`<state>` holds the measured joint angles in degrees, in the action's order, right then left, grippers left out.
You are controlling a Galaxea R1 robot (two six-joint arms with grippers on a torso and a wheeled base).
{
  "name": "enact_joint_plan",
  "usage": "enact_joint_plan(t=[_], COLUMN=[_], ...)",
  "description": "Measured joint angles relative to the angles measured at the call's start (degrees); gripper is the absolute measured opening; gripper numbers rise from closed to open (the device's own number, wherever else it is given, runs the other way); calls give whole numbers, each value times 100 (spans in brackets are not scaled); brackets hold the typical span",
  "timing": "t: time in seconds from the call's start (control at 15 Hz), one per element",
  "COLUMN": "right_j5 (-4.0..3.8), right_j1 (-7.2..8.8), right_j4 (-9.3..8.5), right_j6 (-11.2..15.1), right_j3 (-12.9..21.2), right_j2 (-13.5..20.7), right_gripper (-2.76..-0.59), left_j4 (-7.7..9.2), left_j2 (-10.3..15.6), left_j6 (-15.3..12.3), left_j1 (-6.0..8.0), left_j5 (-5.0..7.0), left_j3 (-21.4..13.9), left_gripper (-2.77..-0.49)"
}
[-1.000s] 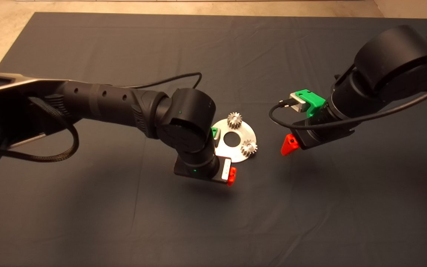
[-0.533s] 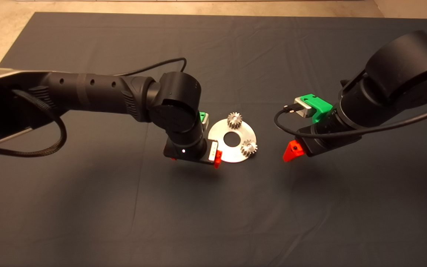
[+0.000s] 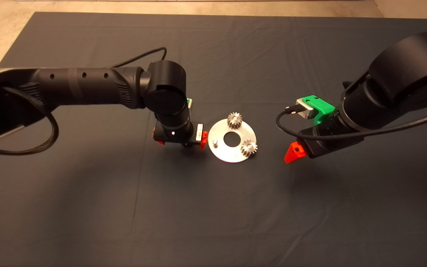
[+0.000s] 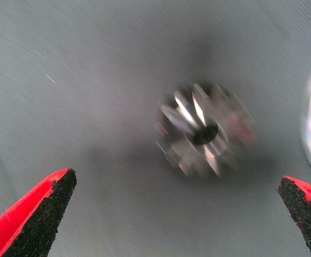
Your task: Install three planetary gears onto the carrier pins
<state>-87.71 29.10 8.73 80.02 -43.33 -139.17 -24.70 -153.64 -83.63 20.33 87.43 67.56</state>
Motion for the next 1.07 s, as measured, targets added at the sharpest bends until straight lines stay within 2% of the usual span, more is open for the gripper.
enact_joint_plan(t=[0.2, 0.67, 1.07], right_j5=[-2, 0, 0], right_j1=[-2, -2, -2], right_j4=[0, 0, 0], right_j6=[1, 5, 5], right_j3=[5, 5, 5], right_j2=[0, 0, 0], right_gripper=[-61, -61, -61], left_j4=[-18, -22, 37], left_j2=[-84, -642, -750], left_j6=[17, 20, 6], left_j1=[0, 2, 28], left_j5=[-5, -8, -11], left_j3=[496, 1579, 1799], left_gripper=[-51, -51, -51])
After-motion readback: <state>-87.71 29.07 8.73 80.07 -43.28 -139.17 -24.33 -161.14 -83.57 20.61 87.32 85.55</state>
